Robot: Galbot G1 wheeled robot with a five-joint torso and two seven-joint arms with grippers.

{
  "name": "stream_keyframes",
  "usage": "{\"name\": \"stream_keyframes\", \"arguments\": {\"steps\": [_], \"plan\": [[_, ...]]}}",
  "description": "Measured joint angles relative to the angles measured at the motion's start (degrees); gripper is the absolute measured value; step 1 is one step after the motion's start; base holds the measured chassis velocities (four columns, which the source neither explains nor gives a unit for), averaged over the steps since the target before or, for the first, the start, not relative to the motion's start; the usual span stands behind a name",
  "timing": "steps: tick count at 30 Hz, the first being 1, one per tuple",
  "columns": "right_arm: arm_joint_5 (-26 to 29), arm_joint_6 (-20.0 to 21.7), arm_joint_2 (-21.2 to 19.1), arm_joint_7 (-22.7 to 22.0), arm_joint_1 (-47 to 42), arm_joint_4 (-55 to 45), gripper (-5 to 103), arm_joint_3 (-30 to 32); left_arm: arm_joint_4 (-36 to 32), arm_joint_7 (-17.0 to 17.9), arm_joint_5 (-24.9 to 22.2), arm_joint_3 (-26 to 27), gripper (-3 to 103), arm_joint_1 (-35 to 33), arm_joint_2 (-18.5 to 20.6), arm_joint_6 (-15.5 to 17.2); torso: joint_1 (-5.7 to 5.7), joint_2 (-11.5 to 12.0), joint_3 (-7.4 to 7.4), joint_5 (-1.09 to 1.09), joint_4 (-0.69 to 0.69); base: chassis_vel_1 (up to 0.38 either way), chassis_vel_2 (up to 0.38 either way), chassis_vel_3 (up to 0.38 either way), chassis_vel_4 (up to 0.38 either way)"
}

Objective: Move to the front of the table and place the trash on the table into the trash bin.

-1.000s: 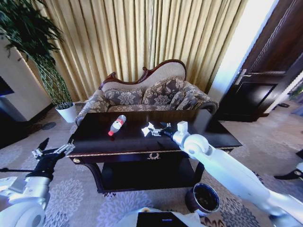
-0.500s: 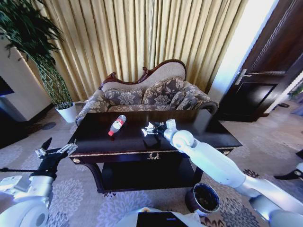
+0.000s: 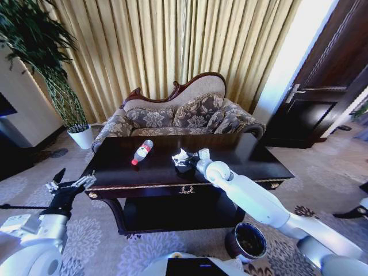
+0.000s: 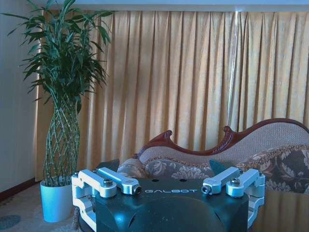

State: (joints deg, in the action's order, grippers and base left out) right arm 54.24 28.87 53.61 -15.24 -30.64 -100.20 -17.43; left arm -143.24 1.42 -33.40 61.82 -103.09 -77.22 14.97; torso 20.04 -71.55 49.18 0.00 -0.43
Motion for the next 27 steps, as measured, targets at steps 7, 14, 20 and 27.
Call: {"name": "stream_keyframes", "arguments": {"steps": [7,14,20,27], "plan": [[-0.03,-0.9,-0.44,0.03,-0.4,-0.07,74,0.34,0.0,-0.33,0.55,-0.16,100,-0.03,-0.27,-0.71,0.0,0.0,0.0,0.0,0.0,0.0,0.0,0.0,0.0],[-0.13,-1.14,-0.6,0.04,-0.78,-0.05,52,0.57,0.0,-0.51,0.56,-0.11,100,0.02,-0.45,-0.79,0.0,0.0,0.0,0.0,0.0,0.0,0.0,0.0,0.0],[-0.32,-1.34,-1.2,0.05,-1.19,-0.37,30,0.71,0.0,-0.57,0.45,-0.04,100,0.1,-0.53,-0.88,0.0,0.0,0.0,0.0,0.0,0.0,0.0,0.0,0.0],[-0.34,-1.47,-1.86,-0.01,-1.77,-0.95,3,1.89,0.0,-0.67,0.24,0.06,100,0.12,-0.2,-0.93,0.0,0.0,0.0,0.0,0.0,0.0,0.0,0.0,0.0]]}}
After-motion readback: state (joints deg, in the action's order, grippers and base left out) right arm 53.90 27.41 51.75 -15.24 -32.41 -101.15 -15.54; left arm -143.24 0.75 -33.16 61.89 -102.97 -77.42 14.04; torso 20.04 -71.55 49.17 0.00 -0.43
